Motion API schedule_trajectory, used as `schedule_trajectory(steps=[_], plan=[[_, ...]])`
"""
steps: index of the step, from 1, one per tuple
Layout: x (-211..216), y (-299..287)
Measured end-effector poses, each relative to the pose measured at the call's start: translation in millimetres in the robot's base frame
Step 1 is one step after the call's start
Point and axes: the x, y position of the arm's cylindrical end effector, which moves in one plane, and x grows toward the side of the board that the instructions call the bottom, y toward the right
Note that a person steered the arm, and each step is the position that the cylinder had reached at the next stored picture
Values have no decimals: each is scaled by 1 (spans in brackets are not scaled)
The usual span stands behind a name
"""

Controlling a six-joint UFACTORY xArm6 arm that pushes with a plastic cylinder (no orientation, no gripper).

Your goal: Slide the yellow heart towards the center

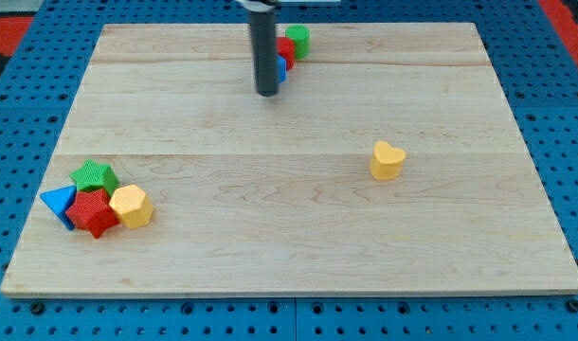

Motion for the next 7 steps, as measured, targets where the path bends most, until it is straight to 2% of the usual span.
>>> schedule_trajectory(steps=[2,3,4,6,7], plan=[[46,147],[103,166],[145,151],[121,50],[109,59]])
